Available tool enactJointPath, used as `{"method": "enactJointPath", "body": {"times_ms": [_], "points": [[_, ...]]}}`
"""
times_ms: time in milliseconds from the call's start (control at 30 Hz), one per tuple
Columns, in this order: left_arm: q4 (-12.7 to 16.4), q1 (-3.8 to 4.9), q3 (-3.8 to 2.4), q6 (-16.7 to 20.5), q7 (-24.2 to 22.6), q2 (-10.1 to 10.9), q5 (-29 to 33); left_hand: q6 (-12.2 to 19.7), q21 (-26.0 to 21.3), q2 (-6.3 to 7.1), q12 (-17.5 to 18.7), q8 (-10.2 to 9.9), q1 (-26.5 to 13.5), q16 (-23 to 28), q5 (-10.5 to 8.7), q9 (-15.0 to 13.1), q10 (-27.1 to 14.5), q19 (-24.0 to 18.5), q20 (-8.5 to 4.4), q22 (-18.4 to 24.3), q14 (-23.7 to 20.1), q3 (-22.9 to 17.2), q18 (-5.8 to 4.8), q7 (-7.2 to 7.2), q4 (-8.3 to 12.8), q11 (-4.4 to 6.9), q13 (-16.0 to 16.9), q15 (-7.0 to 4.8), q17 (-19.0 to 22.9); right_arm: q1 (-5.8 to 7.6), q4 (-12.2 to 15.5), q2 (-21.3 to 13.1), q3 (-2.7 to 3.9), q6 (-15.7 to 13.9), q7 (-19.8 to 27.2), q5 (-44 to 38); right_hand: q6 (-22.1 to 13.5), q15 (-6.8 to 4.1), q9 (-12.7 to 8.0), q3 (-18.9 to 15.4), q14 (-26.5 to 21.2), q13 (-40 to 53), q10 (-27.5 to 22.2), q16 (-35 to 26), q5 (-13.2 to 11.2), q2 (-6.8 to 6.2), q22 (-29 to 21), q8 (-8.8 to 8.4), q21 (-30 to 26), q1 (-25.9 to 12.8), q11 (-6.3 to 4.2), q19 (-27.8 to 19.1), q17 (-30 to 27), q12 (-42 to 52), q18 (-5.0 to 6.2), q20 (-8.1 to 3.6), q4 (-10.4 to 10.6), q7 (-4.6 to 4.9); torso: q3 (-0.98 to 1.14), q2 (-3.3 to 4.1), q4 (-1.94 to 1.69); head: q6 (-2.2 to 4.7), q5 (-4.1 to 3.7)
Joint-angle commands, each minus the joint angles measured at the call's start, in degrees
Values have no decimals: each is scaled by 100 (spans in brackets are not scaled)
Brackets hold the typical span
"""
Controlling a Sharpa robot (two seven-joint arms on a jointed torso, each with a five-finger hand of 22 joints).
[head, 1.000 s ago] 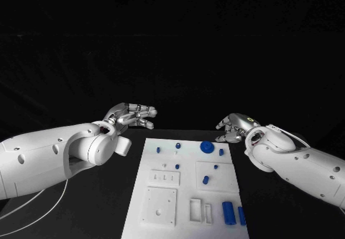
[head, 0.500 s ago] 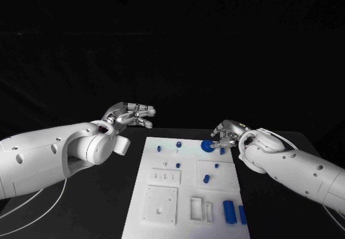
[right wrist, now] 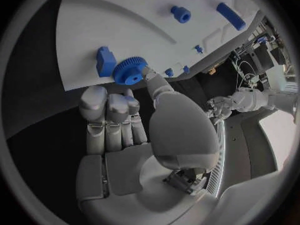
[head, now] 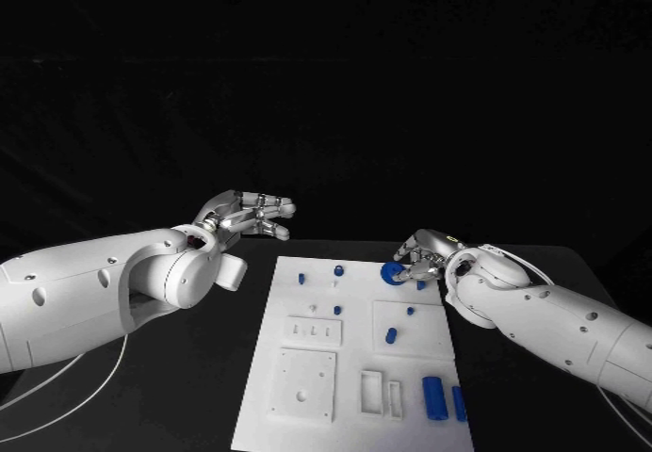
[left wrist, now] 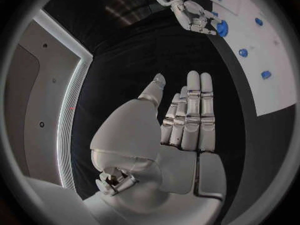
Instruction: Assemble the parts on the task board
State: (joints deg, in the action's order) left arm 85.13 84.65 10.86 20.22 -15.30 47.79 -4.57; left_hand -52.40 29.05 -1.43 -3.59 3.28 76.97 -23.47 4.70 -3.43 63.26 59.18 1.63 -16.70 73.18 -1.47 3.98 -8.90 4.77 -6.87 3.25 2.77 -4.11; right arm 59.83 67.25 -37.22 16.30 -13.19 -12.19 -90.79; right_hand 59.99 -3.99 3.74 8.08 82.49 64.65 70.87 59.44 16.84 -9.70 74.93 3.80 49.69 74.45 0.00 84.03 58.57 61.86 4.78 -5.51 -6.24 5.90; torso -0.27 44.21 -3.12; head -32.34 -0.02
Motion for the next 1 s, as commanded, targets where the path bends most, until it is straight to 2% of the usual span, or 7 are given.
{"method": "enactJointPath", "body": {"times_ms": [33,167,333,533,1000], "points": [[-6,6,-5,-98,-35,-24,-46,39,35,35,12,8,11,-18,18,3,-19,-42,0,5,-38,-1,19,-18,23,2,9,-14,5,-8,-51,33,2,44,85,17,-7,-7,1,-6,31,9,44,26,152,56,604,-21,46,-11,0,239,14,22,72,40,24,9,-8,-4,-6,-14,-7],[-33,5,0,-106,-32,-47,-54,58,37,32,13,7,6,-18,19,4,-27,-43,1,8,-41,0,19,-20,19,-1,9,-12,5,-10,-102,65,1,80,84,17,-3,-7,1,18,31,19,49,22,244,67,604,-22,57,-24,-2,234,18,28,71,39,21,9,-12,10,3,-24,-18],[-56,4,11,-114,-26,-64,-58,58,37,32,13,7,6,-18,19,4,-27,-43,1,8,-41,0,19,-20,19,-1,9,-12,5,-13,-149,86,-2,163,80,12,21,-10,1,67,33,23,47,20,281,74,603,-20,76,-57,-5,225,34,24,70,37,-2,6,-7,6,10,-39,-15],[-58,4,15,-122,-24,-70,-59,58,37,32,13,7,6,-18,19,4,-27,-43,1,8,-41,0,19,-20,19,-1,9,-12,5,-19,-188,101,-5,231,76,-20,52,-13,1,110,36,28,50,17,332,90,603,-20,86,-66,-11,222,40,25,69,35,-17,-1,-5,-3,-7,-63,-29],[-54,4,16,-126,-19,-70,-59,58,37,32,13,7,6,-18,19,4,-27,-43,1,8,-41,0,19,-20,19,-1,9,-12,5,-31,-315,202,-30,370,90,-34,106,-20,0,195,41,54,72,26,379,109,607,-20,116,-131,-20,218,64,46,61,28,-45,-12,4,2,-5,-79,-6]]}}
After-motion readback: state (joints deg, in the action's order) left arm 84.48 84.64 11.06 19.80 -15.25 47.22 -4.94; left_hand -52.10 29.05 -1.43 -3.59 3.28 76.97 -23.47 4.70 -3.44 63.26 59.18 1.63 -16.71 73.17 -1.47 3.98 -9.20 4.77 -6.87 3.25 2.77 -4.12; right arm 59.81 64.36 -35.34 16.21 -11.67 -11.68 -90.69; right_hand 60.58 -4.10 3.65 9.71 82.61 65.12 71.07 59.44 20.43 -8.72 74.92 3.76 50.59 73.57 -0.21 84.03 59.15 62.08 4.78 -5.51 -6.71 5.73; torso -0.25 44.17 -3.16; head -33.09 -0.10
